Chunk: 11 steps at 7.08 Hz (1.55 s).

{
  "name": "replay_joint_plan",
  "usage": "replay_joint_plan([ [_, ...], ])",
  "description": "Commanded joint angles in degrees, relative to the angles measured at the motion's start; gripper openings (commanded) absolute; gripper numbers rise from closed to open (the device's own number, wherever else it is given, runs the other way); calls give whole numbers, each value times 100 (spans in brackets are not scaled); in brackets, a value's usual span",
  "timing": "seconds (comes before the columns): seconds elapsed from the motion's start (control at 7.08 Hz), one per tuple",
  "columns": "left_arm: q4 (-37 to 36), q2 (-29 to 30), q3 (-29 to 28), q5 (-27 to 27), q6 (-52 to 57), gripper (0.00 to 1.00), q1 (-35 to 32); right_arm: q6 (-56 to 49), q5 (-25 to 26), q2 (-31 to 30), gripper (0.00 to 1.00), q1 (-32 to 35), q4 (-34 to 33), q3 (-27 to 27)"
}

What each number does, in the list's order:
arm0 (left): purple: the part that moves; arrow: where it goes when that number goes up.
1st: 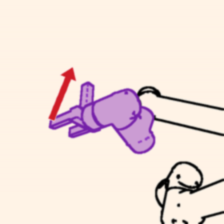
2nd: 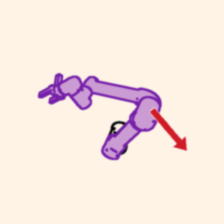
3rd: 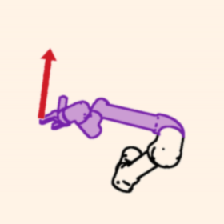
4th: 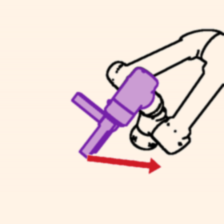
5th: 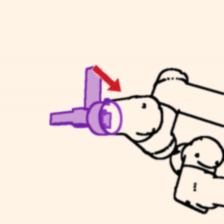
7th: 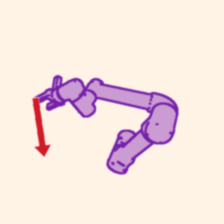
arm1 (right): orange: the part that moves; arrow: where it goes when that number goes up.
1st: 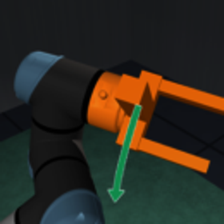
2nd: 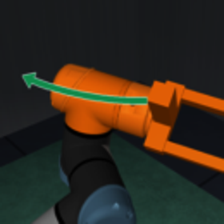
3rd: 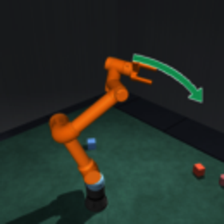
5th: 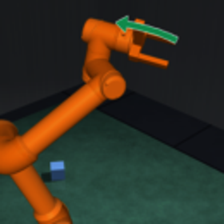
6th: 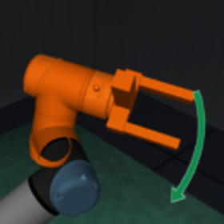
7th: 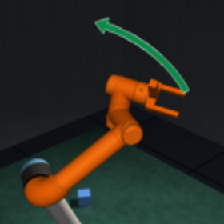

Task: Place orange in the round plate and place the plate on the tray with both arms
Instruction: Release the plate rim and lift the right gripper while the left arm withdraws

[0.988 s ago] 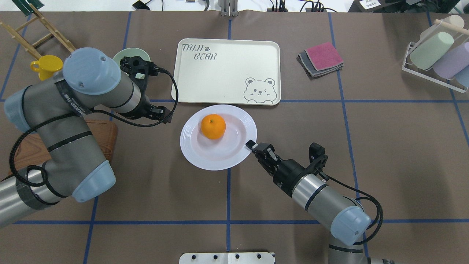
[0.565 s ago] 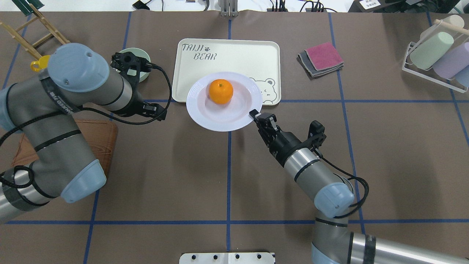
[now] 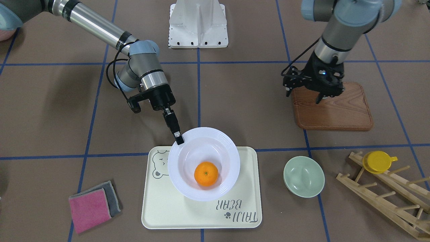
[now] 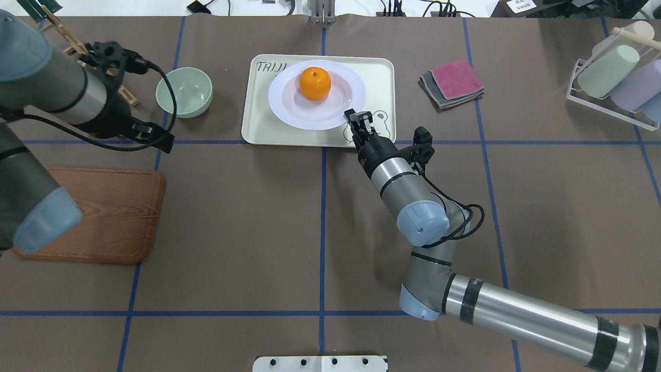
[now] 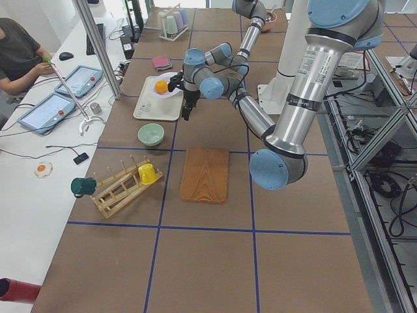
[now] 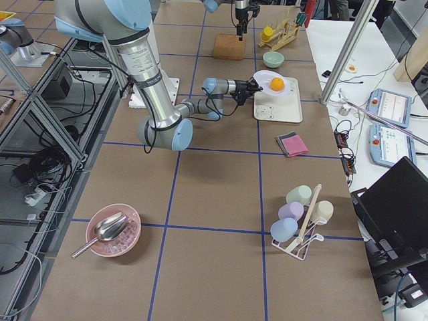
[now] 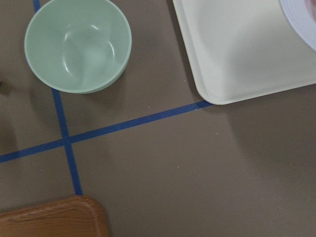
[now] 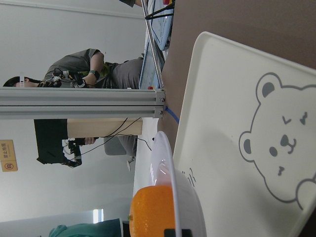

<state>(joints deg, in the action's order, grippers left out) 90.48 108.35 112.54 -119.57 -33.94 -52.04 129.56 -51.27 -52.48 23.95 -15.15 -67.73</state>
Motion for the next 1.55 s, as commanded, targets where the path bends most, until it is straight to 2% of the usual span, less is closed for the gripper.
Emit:
replay_joint_plan([
  [0.0,-21,-366,-74,-277,1193,100,-726,174,-32,429,0,75,-181,635],
  [0.14,-22,-480,-109,-416,1475,100,-885,322,-23,562,0,66,-181,969],
  [0.28,-30,-490,-100,-479,1504,100,-956,332,-14,633,0,66,-242,1051],
  [0.56,-109,-481,-92,-488,1504,100,-992,341,-40,616,0,57,-366,1052],
  [0.71,-109,-472,-92,-488,1504,100,-1001,341,-49,607,4,49,-366,1026],
  [0.85,-109,-472,-92,-488,1504,100,-1001,333,-58,563,26,49,-357,982],
  [0.99,-109,-472,-100,-488,1513,100,-1009,333,-67,485,54,49,-357,868],
  [1.13,-109,-481,-92,-488,1513,100,-1010,324,-67,345,100,49,-357,606],
  [1.41,-109,-481,-92,-488,1513,100,-1053,10,-76,-435,100,-82,-366,-463],
])
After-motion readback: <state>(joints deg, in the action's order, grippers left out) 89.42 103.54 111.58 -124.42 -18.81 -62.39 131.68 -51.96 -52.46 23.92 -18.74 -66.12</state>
